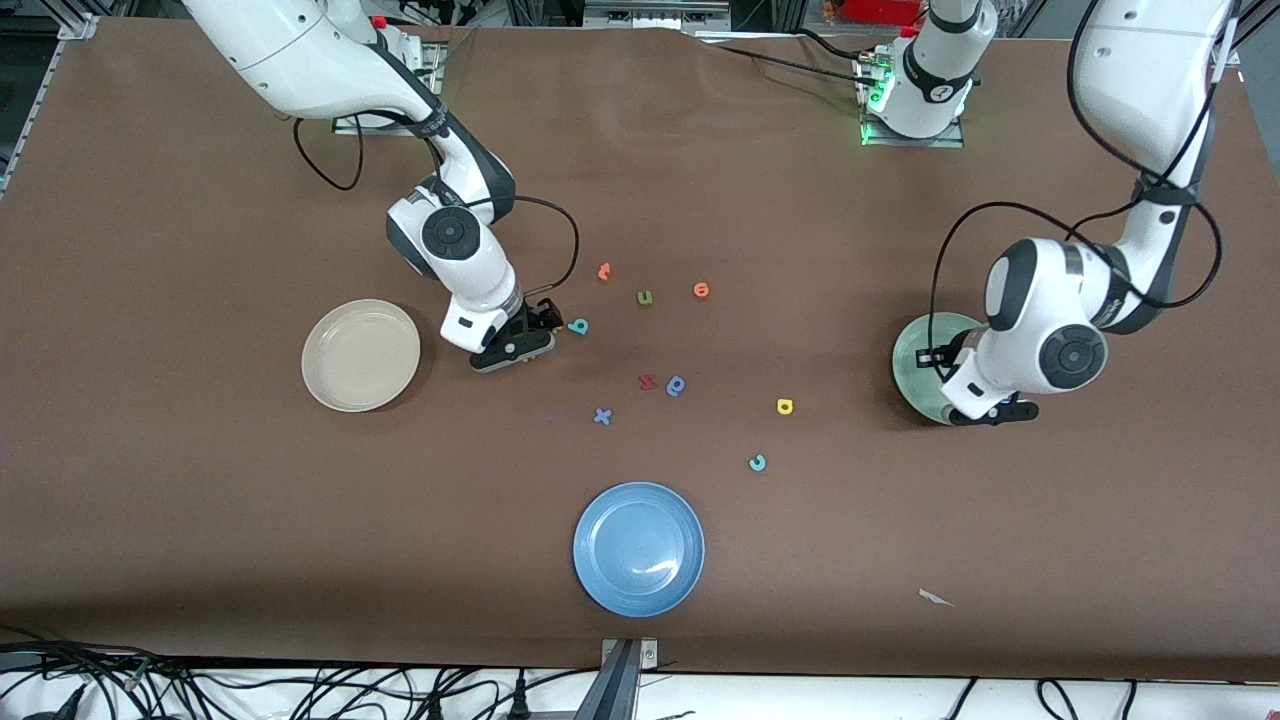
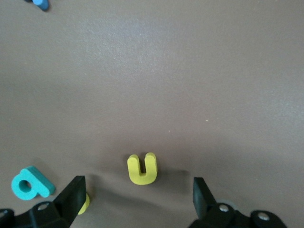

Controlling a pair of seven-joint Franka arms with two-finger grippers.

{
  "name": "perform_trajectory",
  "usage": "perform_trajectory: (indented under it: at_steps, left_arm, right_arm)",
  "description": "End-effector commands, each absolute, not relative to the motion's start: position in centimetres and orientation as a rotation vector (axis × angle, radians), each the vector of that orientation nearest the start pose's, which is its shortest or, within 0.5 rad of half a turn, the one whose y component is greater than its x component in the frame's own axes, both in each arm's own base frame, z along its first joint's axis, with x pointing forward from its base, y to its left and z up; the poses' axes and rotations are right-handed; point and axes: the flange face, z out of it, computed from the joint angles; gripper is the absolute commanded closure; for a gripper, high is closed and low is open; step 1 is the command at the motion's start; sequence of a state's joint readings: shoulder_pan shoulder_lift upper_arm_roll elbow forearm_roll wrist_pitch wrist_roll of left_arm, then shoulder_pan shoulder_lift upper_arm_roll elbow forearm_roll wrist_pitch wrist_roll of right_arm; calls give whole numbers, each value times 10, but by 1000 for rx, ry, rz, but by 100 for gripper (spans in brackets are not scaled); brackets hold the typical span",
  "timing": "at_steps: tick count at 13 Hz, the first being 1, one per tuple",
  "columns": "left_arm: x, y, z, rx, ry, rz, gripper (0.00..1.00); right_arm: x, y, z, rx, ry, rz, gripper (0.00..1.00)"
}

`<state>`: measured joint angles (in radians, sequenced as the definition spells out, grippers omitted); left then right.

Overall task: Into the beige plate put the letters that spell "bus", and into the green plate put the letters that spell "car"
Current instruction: 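Drop the teal '1' into the green plate while the right gripper reaches 'u', then grasp the yellow letter with the left gripper while the right gripper grasps 'u'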

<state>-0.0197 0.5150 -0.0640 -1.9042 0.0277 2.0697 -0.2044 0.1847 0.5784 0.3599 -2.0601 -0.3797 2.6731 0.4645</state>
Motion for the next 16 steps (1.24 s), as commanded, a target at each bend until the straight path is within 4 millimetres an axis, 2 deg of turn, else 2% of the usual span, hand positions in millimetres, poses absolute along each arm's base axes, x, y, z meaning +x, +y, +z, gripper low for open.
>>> perform_trajectory:
  at_steps: [1,3,4,6,7,8,9,11,13,16]
  left_arm:
    - [590,-47,202,-3044,-107,522,75]
    - [591,-46,205,-3048,-117,519,28]
    - [592,-47,209,-3048,-116,511,0]
    - [598,-61,227,-3064,-143,465,0]
    - [601,-74,236,-3069,-186,438,0]
    - [606,-92,245,-3096,-280,420,0]
    - [611,-103,252,-3120,-429,408,0]
    - [615,-136,256,-3123,-601,352,6]
    - [616,-172,248,-3100,-789,258,7]
    - [604,-222,223,-3062,-905,226,10]
  right_arm:
    - [501,317,168,-3033,-569,-140,1]
    - [500,318,166,-3034,-616,-156,1]
    - [502,319,168,-3029,-617,-168,1]
    - [504,321,171,-3020,-654,-204,1]
    - [504,322,171,-3019,-674,-215,1]
    - [505,321,171,-3019,-677,-218,1]
    - [504,321,170,-3019,-684,-218,2]
    - [503,322,168,-3019,-699,-218,4]
    - [505,321,168,-3016,-692,-225,6]
    - [506,318,163,-3009,-684,-238,12]
